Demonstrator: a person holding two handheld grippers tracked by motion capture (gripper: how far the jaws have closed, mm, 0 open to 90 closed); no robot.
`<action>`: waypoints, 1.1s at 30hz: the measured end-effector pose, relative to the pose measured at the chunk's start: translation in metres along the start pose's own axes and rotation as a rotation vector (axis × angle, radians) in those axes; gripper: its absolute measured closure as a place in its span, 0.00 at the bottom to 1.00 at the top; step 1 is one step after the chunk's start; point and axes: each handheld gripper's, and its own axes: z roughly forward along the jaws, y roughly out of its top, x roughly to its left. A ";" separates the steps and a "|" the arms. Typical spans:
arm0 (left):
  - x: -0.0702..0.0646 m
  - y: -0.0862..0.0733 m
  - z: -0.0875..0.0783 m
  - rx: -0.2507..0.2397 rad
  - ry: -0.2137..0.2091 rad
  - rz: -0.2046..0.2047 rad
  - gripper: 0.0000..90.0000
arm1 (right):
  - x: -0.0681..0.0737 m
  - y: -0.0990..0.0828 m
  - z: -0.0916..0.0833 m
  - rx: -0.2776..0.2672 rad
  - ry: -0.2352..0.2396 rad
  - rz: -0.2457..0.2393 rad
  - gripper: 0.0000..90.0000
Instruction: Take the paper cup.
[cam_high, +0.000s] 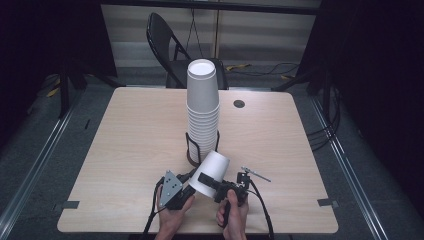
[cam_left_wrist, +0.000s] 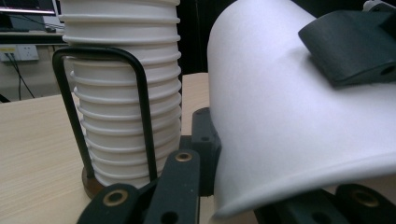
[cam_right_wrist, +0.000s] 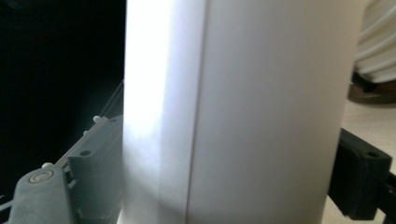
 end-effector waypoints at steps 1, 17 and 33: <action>0.000 0.000 0.000 0.001 -0.002 0.000 0.93 | 0.000 0.001 0.000 0.000 -0.005 -0.004 0.13; 0.007 0.002 -0.008 0.042 -0.094 -0.044 0.96 | 0.002 0.019 -0.005 -0.037 -0.041 -0.043 0.14; 0.021 0.010 -0.017 0.175 -0.120 -0.014 0.96 | 0.002 0.045 -0.034 -0.136 -0.159 -0.189 0.14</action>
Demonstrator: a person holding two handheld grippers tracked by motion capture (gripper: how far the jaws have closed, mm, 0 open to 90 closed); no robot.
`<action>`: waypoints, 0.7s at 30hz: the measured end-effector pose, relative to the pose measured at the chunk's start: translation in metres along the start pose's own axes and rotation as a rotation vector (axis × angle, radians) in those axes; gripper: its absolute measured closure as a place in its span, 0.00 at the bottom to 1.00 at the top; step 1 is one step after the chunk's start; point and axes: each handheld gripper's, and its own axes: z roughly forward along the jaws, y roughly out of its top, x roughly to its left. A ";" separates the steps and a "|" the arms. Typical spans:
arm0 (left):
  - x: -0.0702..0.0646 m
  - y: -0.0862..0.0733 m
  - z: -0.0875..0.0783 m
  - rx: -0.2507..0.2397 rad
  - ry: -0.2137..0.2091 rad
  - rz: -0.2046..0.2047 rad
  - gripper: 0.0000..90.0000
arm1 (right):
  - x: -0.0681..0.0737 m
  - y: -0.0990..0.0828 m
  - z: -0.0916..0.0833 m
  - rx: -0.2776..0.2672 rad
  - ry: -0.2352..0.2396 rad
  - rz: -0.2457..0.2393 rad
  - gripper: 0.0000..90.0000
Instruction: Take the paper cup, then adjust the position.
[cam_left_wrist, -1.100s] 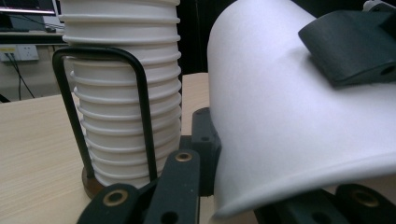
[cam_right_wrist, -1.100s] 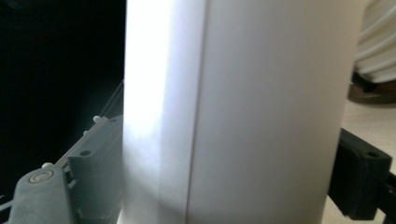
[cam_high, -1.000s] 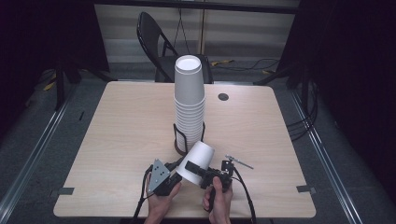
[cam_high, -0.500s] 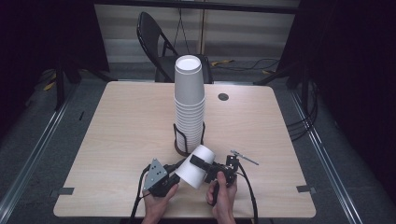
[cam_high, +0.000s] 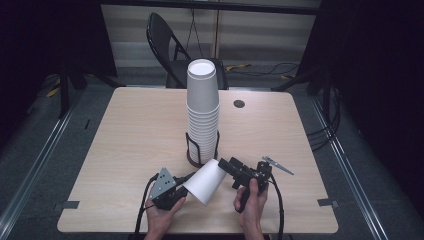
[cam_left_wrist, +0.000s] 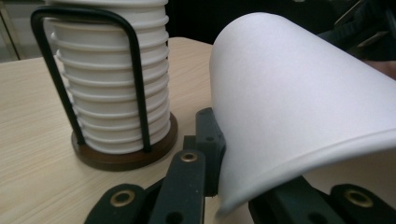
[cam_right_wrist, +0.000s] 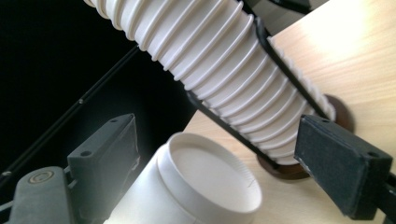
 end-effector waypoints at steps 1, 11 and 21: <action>0.000 0.000 0.000 0.000 0.000 0.000 0.96 | 0.000 0.000 -0.002 0.000 -0.009 -0.022 0.14; 0.019 0.012 -0.014 0.058 0.027 -0.005 0.96 | 0.003 -0.008 -0.014 0.018 -0.064 -0.277 0.14; 0.022 0.025 -0.017 0.169 0.032 0.026 0.96 | 0.012 -0.024 -0.010 0.060 -0.091 -0.587 0.14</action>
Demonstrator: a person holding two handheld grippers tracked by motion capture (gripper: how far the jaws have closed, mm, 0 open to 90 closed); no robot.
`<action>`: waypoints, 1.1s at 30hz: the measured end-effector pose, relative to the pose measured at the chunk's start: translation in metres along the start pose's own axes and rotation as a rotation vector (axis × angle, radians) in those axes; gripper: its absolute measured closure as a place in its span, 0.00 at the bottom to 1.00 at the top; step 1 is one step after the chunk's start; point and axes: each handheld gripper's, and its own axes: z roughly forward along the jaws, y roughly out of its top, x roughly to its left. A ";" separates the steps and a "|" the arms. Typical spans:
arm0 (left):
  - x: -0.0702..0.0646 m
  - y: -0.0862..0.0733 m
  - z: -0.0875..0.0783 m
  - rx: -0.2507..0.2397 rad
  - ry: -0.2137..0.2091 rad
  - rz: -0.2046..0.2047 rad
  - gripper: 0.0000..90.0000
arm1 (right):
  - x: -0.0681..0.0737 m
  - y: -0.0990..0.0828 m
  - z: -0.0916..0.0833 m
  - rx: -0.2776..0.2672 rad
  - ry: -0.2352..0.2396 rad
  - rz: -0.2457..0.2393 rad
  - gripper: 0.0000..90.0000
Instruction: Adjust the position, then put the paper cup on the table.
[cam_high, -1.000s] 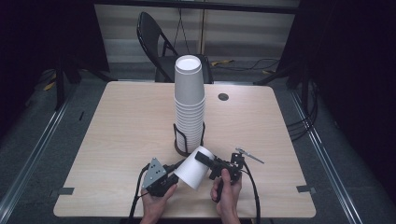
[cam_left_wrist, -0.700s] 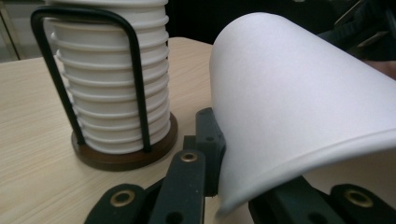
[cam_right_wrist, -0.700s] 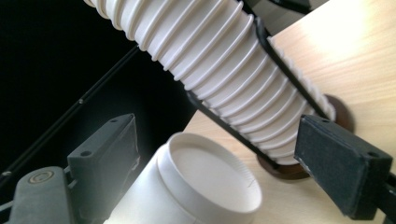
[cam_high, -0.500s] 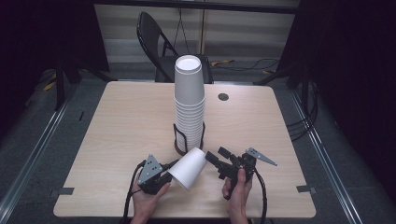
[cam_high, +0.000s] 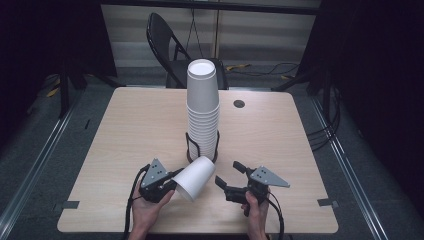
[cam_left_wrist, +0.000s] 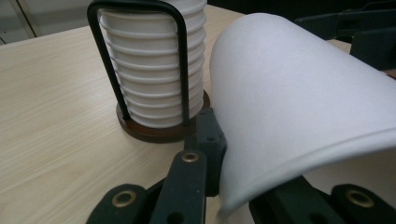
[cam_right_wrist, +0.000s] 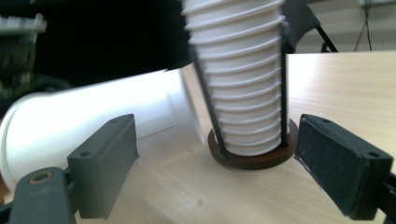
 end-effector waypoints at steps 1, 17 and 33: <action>0.000 0.002 0.000 0.011 0.003 0.003 0.96 | 0.002 -0.001 0.001 0.004 -0.012 -0.035 0.14; 0.008 0.015 0.004 0.154 -0.071 -0.016 0.96 | 0.024 -0.011 0.010 0.138 -0.035 -0.375 0.26; 0.014 0.036 0.012 0.296 -0.077 -0.009 0.96 | 0.038 -0.016 0.011 0.174 -0.003 -0.540 0.14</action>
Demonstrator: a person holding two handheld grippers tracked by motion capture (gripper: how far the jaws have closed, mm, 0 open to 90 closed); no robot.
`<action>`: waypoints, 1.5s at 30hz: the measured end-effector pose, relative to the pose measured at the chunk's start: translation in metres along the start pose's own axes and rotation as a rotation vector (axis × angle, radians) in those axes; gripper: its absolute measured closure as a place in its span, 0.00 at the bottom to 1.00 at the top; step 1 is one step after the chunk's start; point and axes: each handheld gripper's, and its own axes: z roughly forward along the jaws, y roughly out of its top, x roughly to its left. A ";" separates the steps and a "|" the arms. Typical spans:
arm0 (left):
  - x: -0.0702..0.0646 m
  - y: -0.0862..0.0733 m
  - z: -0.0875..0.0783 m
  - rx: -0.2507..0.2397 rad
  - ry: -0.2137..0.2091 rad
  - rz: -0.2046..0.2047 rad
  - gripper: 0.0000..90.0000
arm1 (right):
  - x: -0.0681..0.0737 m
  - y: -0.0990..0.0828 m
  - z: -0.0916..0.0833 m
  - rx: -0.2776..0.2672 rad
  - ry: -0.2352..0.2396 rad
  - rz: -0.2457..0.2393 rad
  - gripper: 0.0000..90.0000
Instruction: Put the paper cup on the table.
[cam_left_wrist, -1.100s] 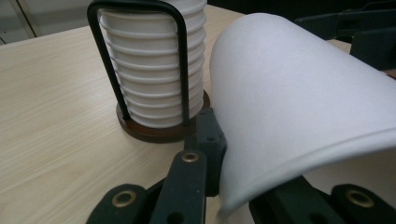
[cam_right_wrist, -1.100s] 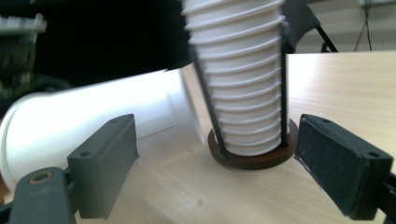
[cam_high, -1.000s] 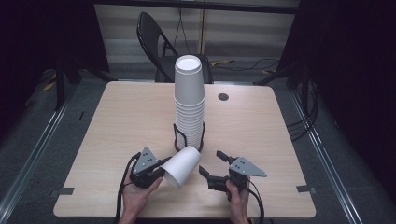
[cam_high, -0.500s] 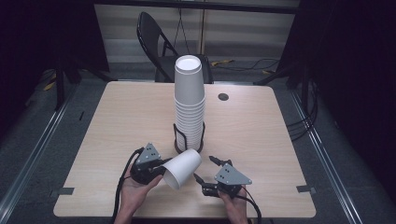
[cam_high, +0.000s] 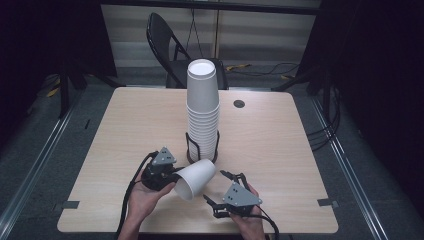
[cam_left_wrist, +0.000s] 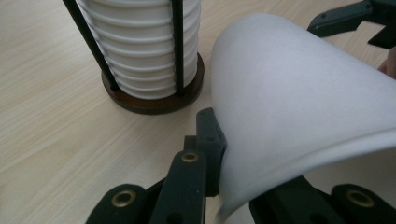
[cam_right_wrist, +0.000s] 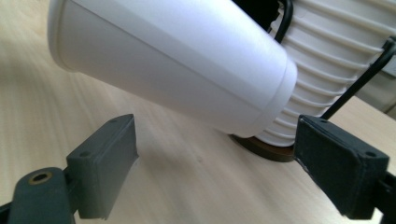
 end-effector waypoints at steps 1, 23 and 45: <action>0.000 0.001 0.001 0.011 -0.006 0.002 0.96 | 0.000 0.001 0.000 0.006 -0.003 -0.009 0.14; -0.006 0.020 0.016 0.189 -0.052 0.034 0.96 | 0.023 0.023 0.011 -0.002 0.060 -0.263 0.08; -0.011 0.030 0.021 0.198 -0.151 0.025 0.97 | 0.034 0.040 0.026 -0.035 0.047 -0.367 0.08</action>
